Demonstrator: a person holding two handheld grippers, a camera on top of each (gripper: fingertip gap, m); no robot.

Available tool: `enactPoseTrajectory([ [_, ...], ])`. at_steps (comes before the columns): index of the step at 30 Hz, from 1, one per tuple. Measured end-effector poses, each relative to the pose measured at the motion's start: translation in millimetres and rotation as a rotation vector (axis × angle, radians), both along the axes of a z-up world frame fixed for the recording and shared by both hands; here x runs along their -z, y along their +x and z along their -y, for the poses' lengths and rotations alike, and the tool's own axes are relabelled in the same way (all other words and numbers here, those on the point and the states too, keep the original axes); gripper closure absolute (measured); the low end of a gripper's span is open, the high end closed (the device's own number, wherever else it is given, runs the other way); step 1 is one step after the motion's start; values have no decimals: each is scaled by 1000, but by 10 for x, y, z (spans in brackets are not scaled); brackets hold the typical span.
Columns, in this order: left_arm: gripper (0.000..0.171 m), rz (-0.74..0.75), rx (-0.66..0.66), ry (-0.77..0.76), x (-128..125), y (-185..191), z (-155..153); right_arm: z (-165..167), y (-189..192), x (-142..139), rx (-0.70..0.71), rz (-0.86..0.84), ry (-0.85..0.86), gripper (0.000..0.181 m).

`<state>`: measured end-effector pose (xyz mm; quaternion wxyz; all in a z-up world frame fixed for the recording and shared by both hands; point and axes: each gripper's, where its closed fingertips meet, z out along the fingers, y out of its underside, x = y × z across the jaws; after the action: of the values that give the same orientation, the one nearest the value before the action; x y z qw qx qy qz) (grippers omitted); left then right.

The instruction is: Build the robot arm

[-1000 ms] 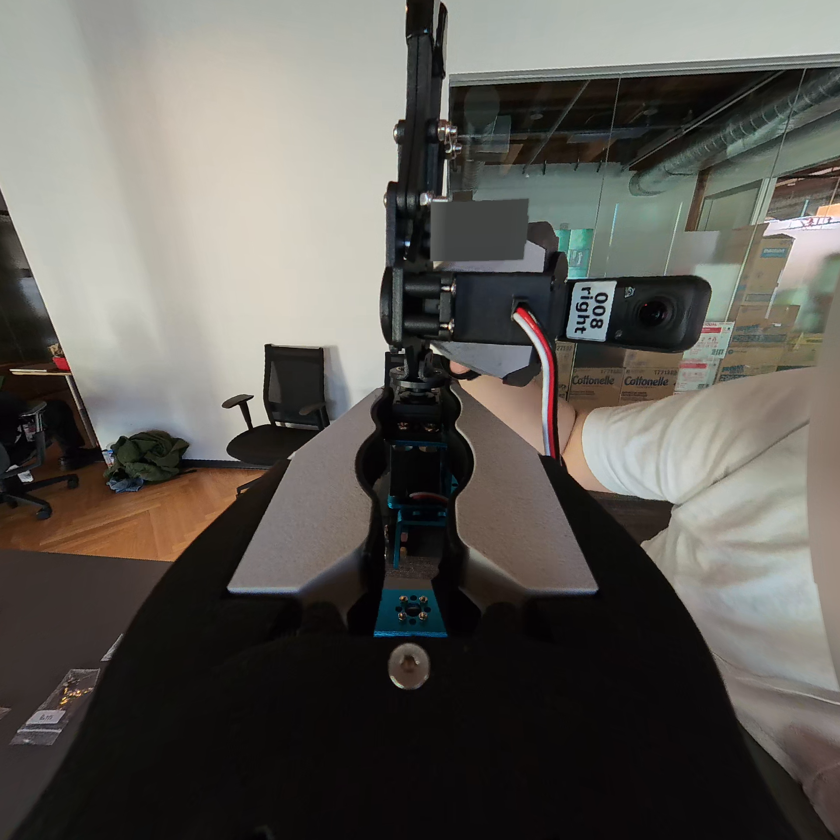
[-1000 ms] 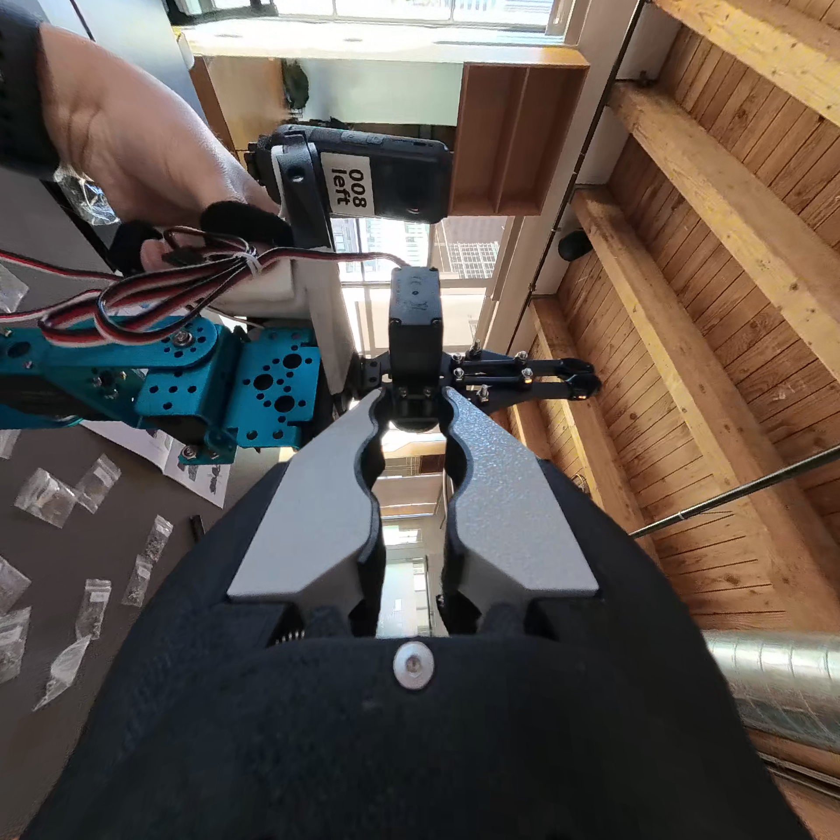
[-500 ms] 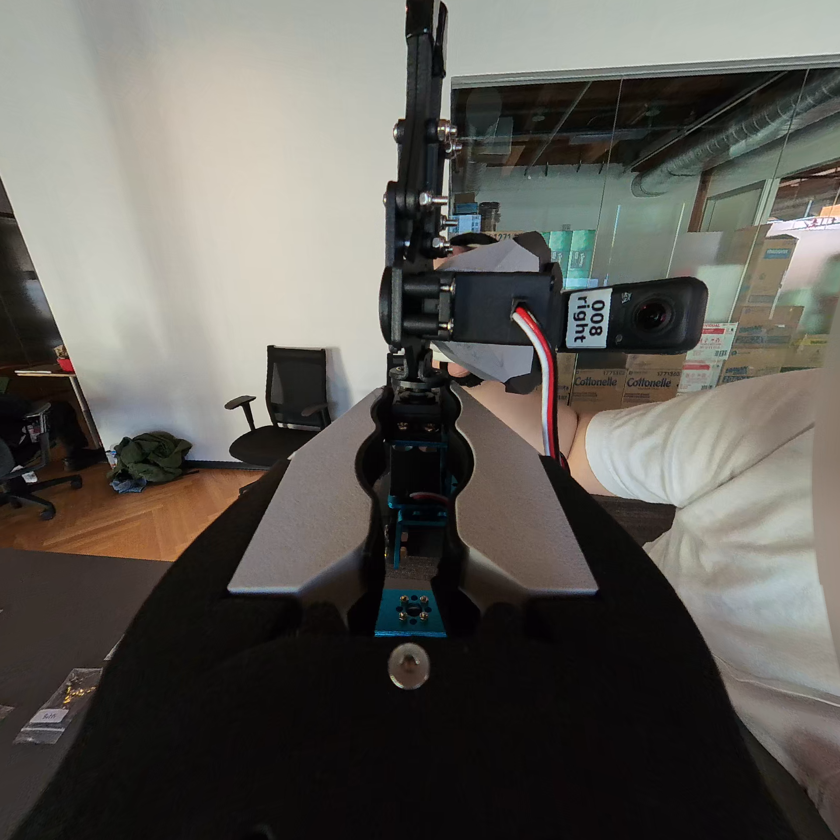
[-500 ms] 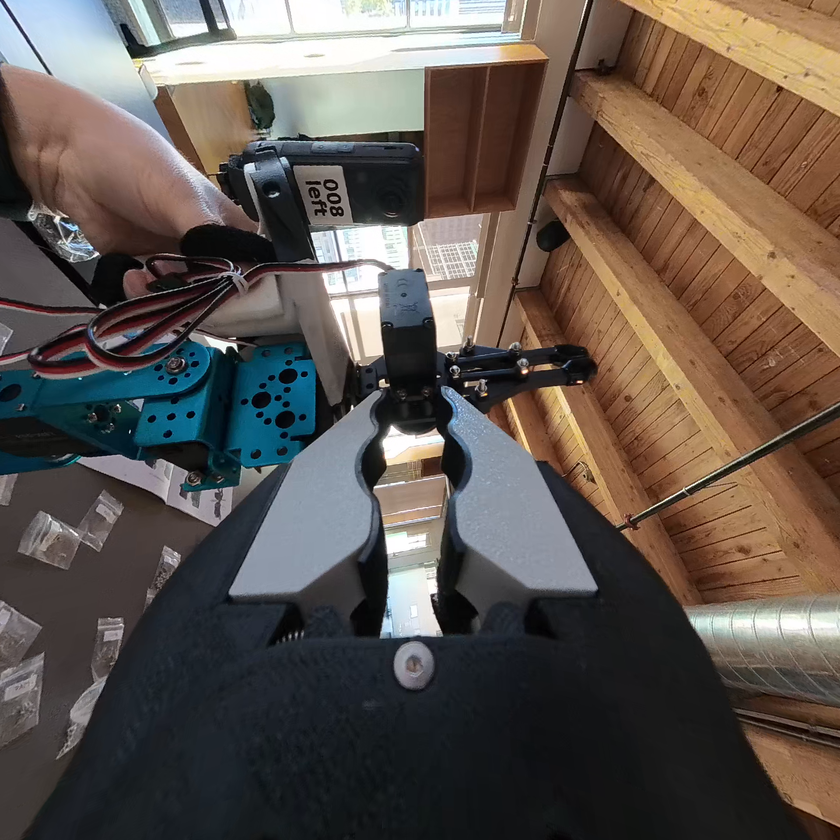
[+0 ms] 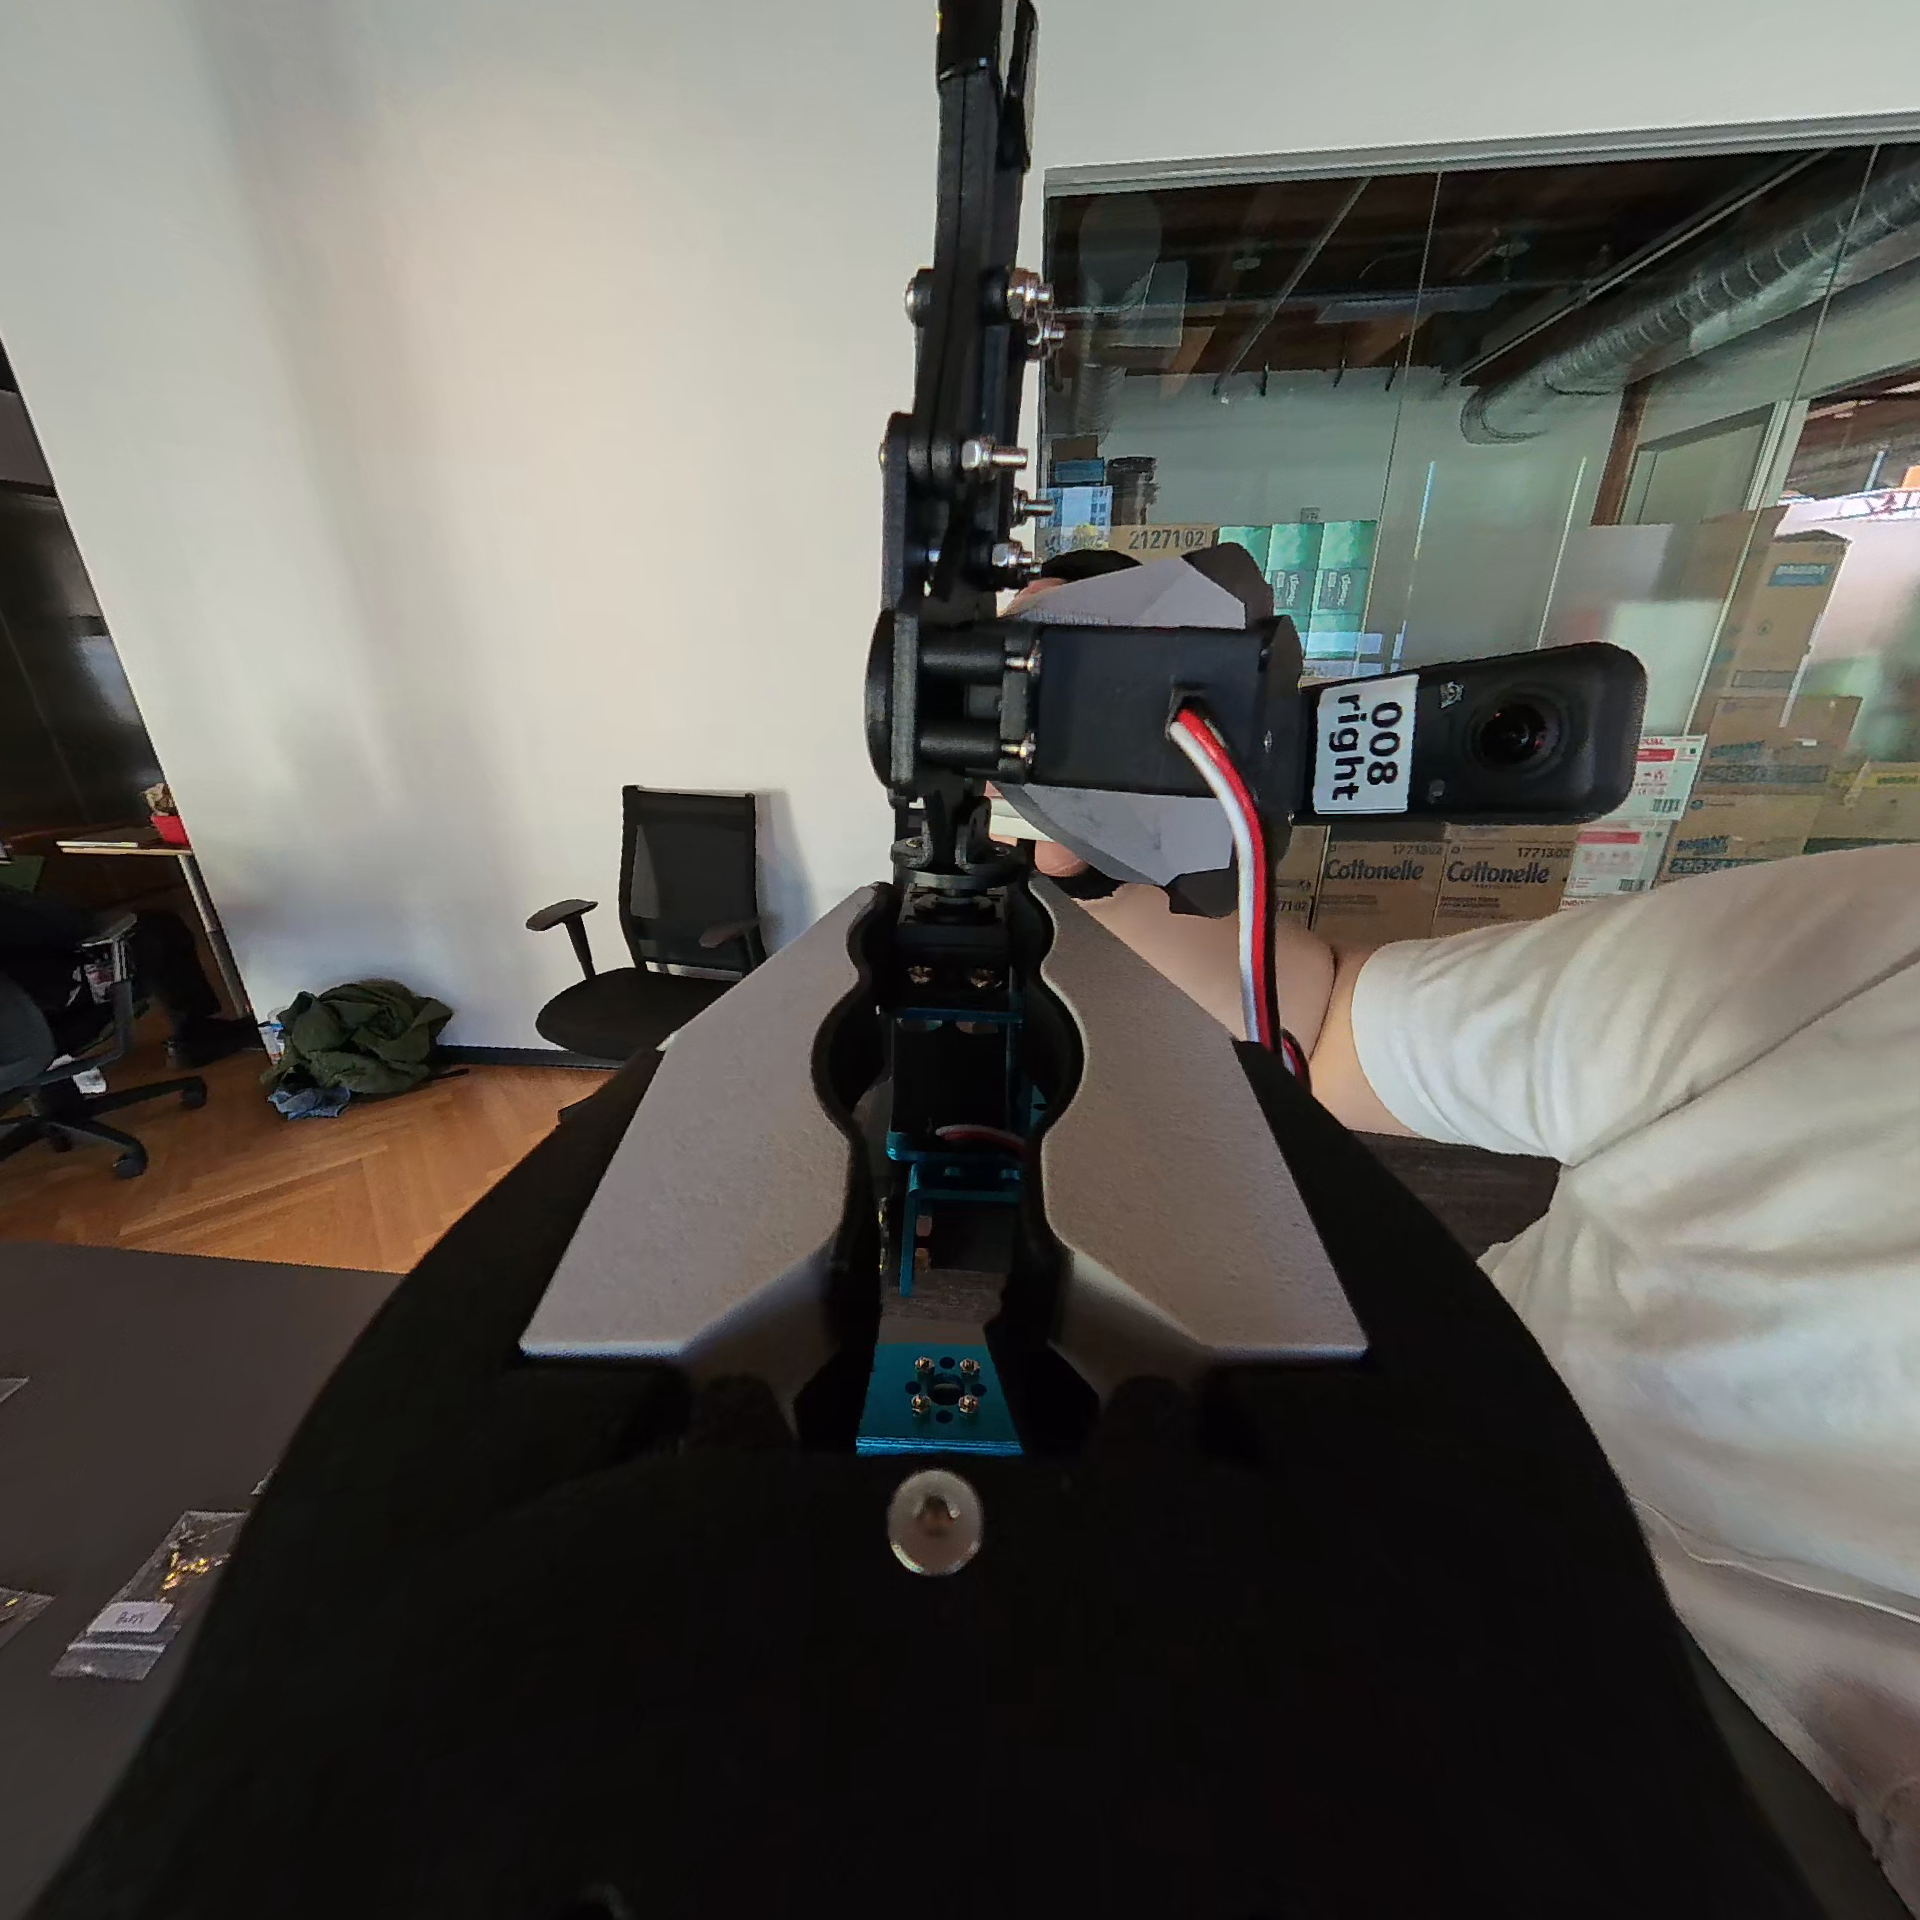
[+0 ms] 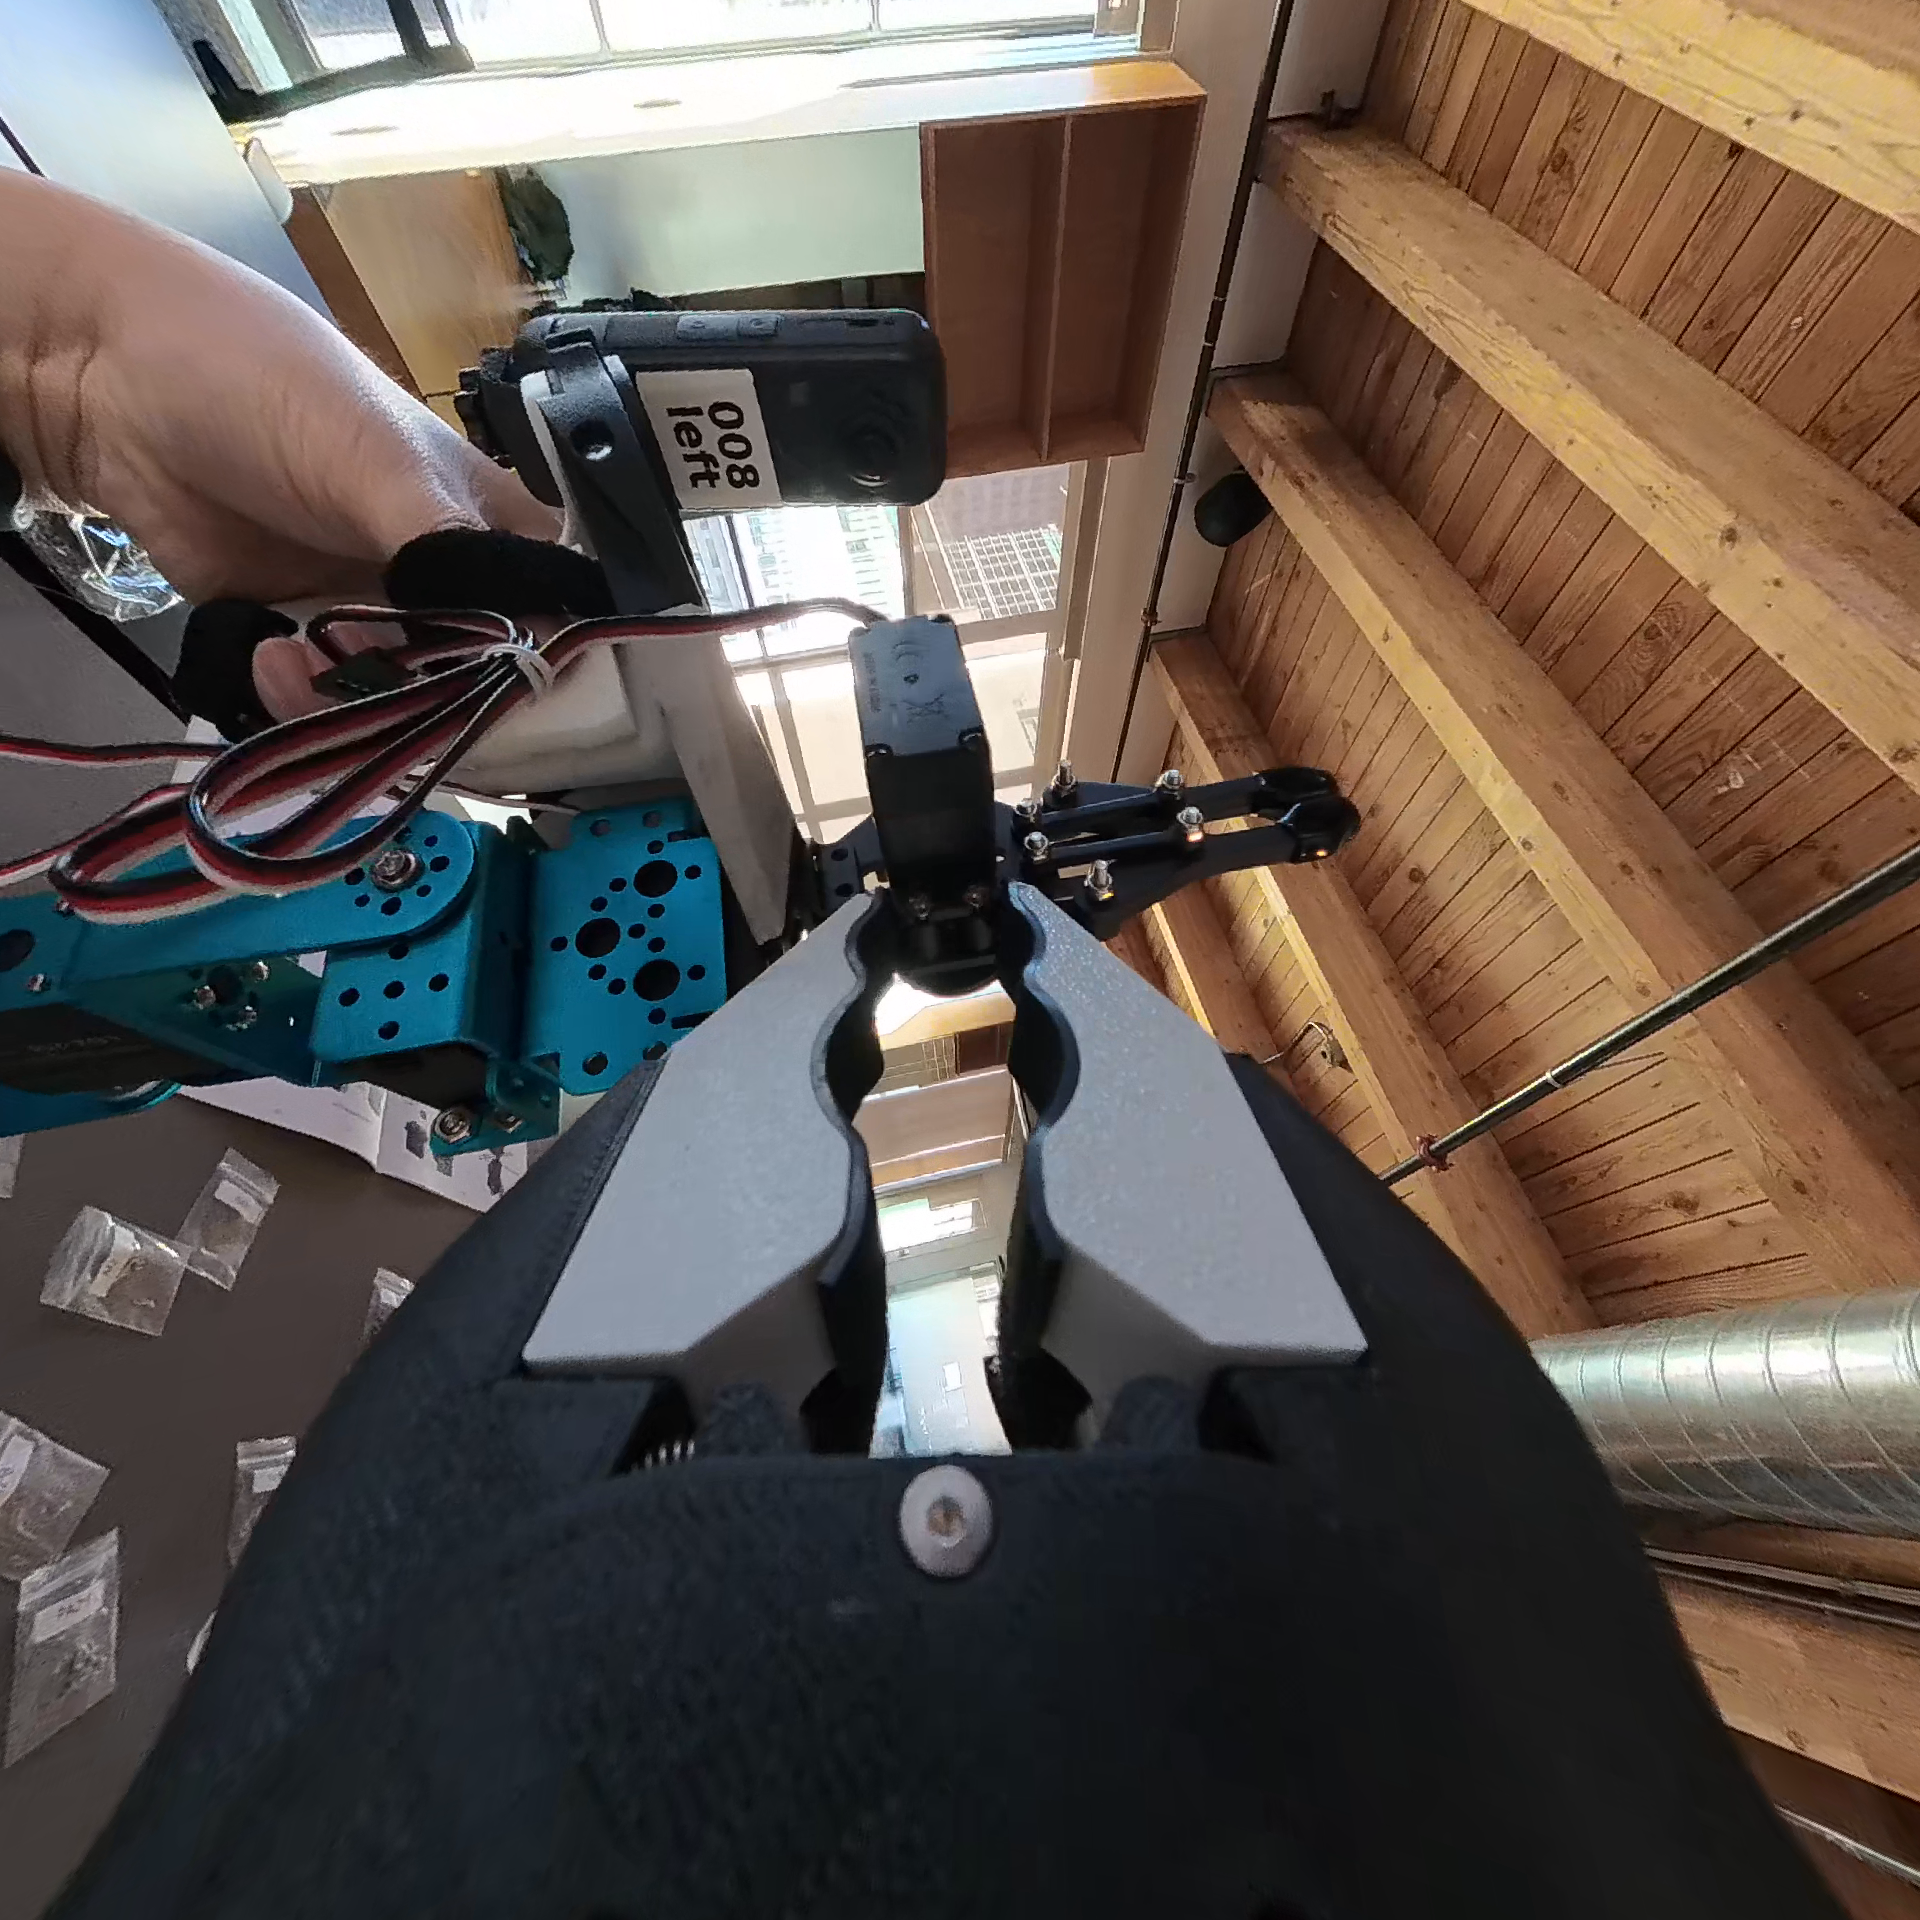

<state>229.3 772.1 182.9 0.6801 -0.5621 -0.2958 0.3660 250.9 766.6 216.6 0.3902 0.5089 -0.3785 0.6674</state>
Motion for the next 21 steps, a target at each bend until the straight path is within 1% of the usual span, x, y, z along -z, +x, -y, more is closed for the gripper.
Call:
enactPoseTrajectory([
  [21,151,5,-25,-6,0,-13,4,2,4,-11,5,68,-67,163],
])
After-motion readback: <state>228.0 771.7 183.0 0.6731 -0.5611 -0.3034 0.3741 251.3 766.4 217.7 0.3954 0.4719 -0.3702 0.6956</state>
